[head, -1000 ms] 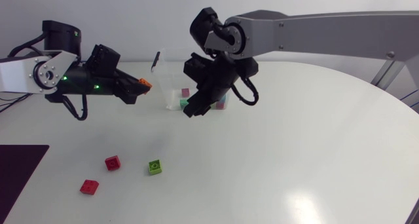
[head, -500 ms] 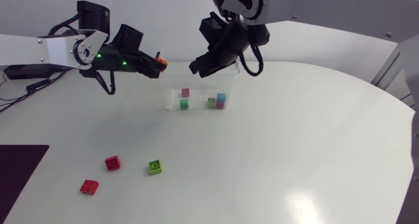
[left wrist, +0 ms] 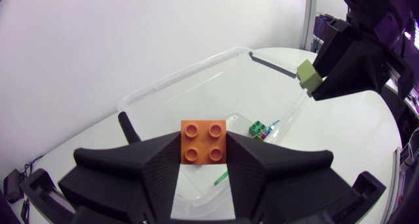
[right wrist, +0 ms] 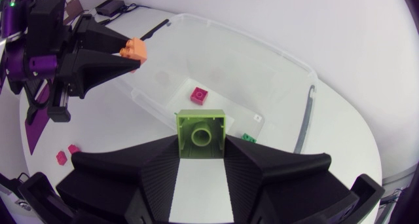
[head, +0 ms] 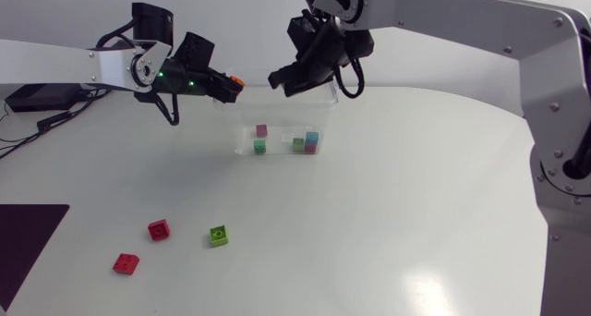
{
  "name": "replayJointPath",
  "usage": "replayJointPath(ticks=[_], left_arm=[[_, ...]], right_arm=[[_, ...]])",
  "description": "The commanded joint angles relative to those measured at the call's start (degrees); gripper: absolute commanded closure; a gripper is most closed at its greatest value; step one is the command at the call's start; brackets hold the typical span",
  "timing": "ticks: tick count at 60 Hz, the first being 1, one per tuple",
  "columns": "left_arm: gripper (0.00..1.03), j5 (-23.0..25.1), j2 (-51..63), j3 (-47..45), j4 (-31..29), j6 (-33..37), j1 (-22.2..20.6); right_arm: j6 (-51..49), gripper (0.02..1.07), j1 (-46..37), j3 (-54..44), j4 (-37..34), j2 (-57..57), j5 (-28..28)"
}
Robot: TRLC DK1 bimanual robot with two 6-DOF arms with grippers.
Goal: Place the duplo bricks in the container
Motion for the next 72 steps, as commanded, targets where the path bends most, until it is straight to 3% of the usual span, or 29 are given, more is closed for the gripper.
replayJointPath(ticks=[1, 19, 26, 28, 33, 38, 55, 58, 64, 68, 72], left_arm=[[0.72, -0.27, 2.28, 2.87, 0.94, -1.87, -0.55], [0.68, -1.76, 5.53, 5.77, 1.82, -2.57, -0.72], [0.51, -1.85, 6.06, 6.82, 1.82, -2.74, -0.9], [0.36, -1.85, 5.89, 6.74, 1.91, -2.66, -0.98], [0.18, -1.94, 4.13, 5.51, 2.09, -2.39, -0.98], [0.11, -1.94, 1.67, 3.66, 3.05, -2.22, -0.72], [0.09, -0.62, -13.19, -3.99, 1.65, -3.54, 2.62], [0.09, 0.43, -16.44, -6.27, 0.51, -3.45, 3.76], [0.09, 3.77, -22.59, -10.93, -2.4, -2.83, 7.1], [0.09, 5.36, -25.93, -13.74, -4.5, -2.04, 8.95], [0.09, 6.76, -29.62, -16.73, -6.35, -0.72, 10.62]], right_arm=[[1.93, 0.72, -0.87, 2.49, -0.44, 2.61, 0.52], [2.46, 0.72, -2.8, 6.18, -0.88, 5.68, 0.95], [2.64, 0.72, -3.51, 7.59, -1.06, 6.74, 0.95], [2.64, 0.72, -3.68, 8.2, -1.24, 7.09, 1.04], [2.64, 0.72, -4.03, 10.49, -2.29, 8.5, 1.13], [2.55, 0.72, -4.47, 12.25, -2.64, 9.73, 1.39], [2.46, 0.69, -5.35, 19.01, -6.25, 14.47, 1.66], [2.55, 0.57, -5.35, 19.28, -6.68, 14.74, 1.66], [2.55, 0.16, -5.26, 20.59, -7.92, 15.18, 1.75], [2.55, 0.07, -5.0, 21.74, -8.62, 15.44, 1.83], [2.55, 0.07, -4.82, 22.97, -9.23, 15.7, 1.92]])
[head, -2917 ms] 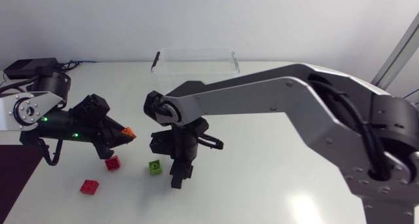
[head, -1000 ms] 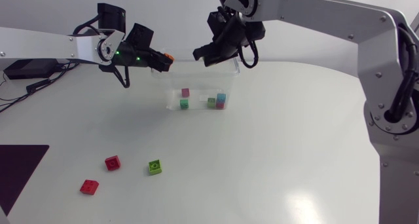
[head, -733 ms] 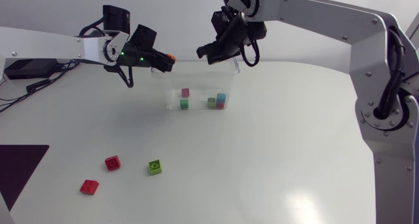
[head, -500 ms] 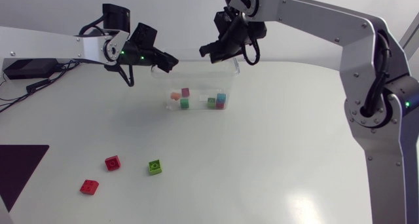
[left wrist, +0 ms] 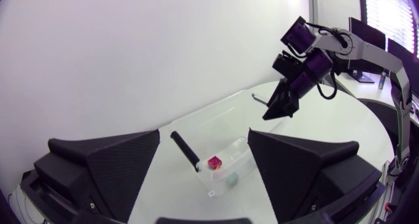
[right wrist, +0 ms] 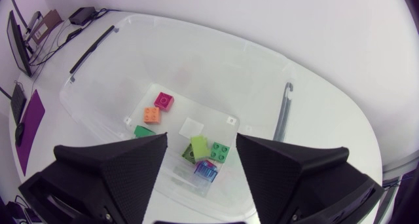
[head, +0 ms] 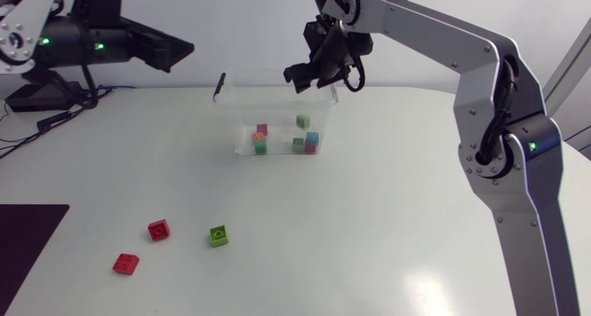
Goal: Place the duplo bricks in the container
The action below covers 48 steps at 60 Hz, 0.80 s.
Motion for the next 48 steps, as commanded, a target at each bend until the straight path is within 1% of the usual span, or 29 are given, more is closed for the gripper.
replayJointPath(ticks=[1, 6, 12, 13, 18, 19, 23, 33, 38, 43, 48], left_arm=[[0.09, 1.8, -4.1, -5.04, -2.64, 1.68, 2.1], [0.09, 3.65, -7.53, -7.59, -5.1, 3.18, 4.29], [0.09, 6.37, -11.22, -10.49, -8.35, 6.43, 7.46], [0.09, 6.99, -11.92, -11.28, -9.49, 7.92, 8.6], [0.09, 9.01, -13.24, -13.65, -12.39, 12.32, 11.24], [0.09, 9.54, -13.59, -14.88, -13.71, 14.69, 12.2], [0.09, 10.59, -14.47, -17.61, -16.96, 19.88, 13.61], [0.09, 11.29, -17.46, -24.29, -21.62, 29.98, 15.19], [0.09, 11.38, -16.84, -27.54, -22.06, 35.26, 16.51], [0.09, 12.09, -14.82, -29.03, -21.97, 38.42, 17.56], [0.09, 12.96, -10.25, -30.0, -21.62, 42.73, 19.41]], right_arm=[[1.5, 0.07, 0.27, 3.1, -1.61, 1.5, 0.44], [1.5, 0.07, 0.45, 3.89, -2.75, 1.32, 0.44], [1.41, 0.07, 1.06, 1.96, -3.28, -1.23, 0.35], [1.32, 0.07, 1.5, 0.82, -3.1, -2.28, 0.35], [0.62, 0.07, 3.17, -3.58, -1.7, -6.41, 0.35], [0.09, 0.07, 4.14, -5.34, -1.26, -7.99, 0.26], [-0.87, 0.07, 6.42, -8.5, -1.17, -10.72, -0.44], [-5.44, 0.07, 12.22, -15.0, -0.9, -15.9, -1.67], [-7.99, 0.07, 14.68, -18.43, -0.55, -17.57, -2.64], [-9.93, 0.07, 16.44, -22.21, 0.41, -19.07, -3.7], [-11.95, 0.07, 18.11, -25.46, 0.94, -20.21, -4.75]])
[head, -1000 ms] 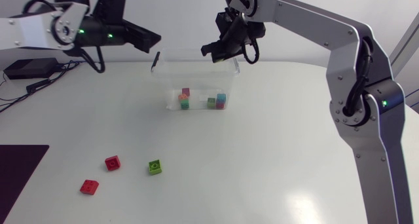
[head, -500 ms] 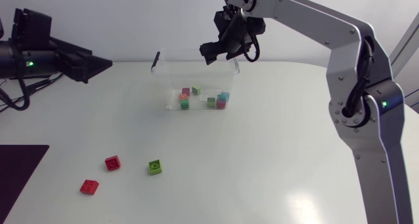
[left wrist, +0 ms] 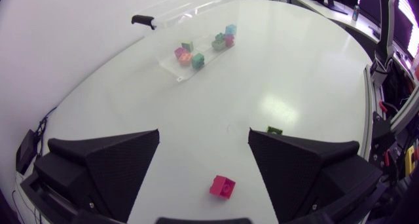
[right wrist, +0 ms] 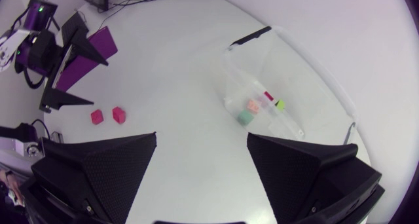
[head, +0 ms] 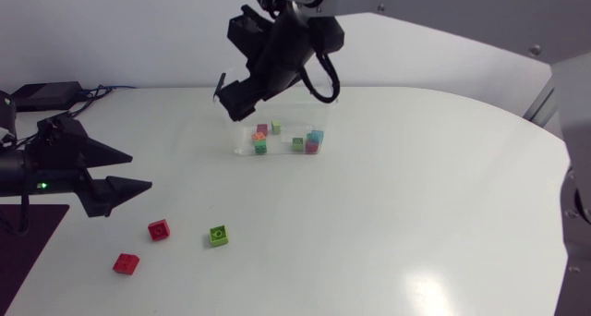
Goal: Place the duplo bricks in the container
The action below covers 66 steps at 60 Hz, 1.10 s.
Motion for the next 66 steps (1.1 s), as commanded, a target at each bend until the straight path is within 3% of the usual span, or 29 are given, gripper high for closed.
replayJointPath(ticks=[1, 19, 37, 58, 66], left_arm=[[0.09, 1.07, 4.99, -2.16, 0.1, 6.52, 1.71], [0.08, 1.07, 18.44, -1.63, 0.28, 18.82, 3.38], [0.08, 0.02, 24.77, -1.1, -5.61, 32.44, 5.05], [0.09, -1.56, 31.53, 1.89, -5.17, 34.29, 3.11], [0.15, -1.65, 32.32, 1.71, -3.76, 33.85, 1.53]], right_arm=[[-3.16, 0.07, 1.46, -4.18, 0.37, -1.07, -0.66], [-9.05, 0.07, 6.82, -12.97, 0.64, -2.47, -3.3], [-13.98, 0.07, 9.81, -14.55, -1.74, -0.01, -5.67], [-15.73, 0.07, 10.95, -13.84, -2.62, 3.24, -6.29], [-16.7, 0.07, 10.95, -12.79, -2.79, 5.35, -6.29]])
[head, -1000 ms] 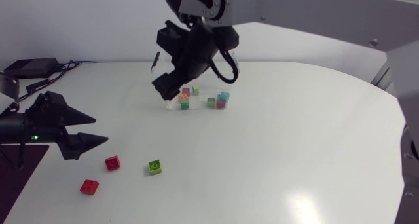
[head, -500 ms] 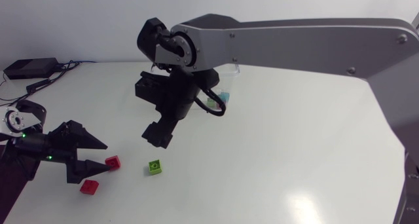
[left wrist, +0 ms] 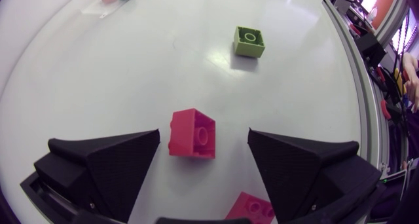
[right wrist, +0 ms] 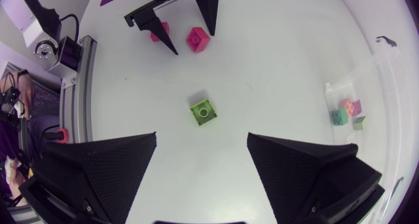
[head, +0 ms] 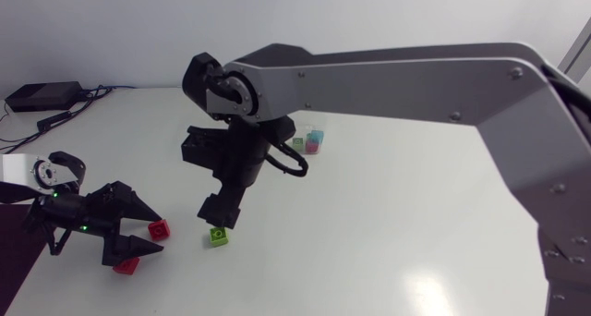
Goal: Place the duplo bricks in the container
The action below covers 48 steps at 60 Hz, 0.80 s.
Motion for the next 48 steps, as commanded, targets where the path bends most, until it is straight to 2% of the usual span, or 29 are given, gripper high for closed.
replayJointPath(ticks=[1, 3, 11, 22, 36, 48], left_arm=[[0.19, 0.14, 1.33, 0.81, 0.48, 2.07, -1.03], [0.26, 0.05, 1.68, 0.73, 0.83, 1.98, -1.38], [0.75, -0.47, 2.56, 1.34, 1.09, 1.63, -1.55], [0.77, -1.18, 0.54, 1.43, 0.3, 1.89, -0.85], [0.77, -0.56, -6.32, 2.66, -6.9, 2.07, 0.47], [0.77, 0.14, -9.83, 1.78, -9.01, 2.42, 0.82]], right_arm=[[-1.62, 0.07, 0.33, 0.83, -0.98, 2.77, -0.15], [-1.79, 0.07, 0.5, 1.0, -0.98, 3.12, -0.15], [-2.5, 0.07, 0.94, 1.62, -1.07, 4.62, -0.15], [-4.43, 0.07, 1.47, 3.11, -1.5, 7.34, -0.06], [-7.07, 0.07, 2.35, 6.19, -3.88, 11.3, 0.82], [-7.77, 0.07, 3.32, 10.85, -6.69, 14.73, 1.43]])
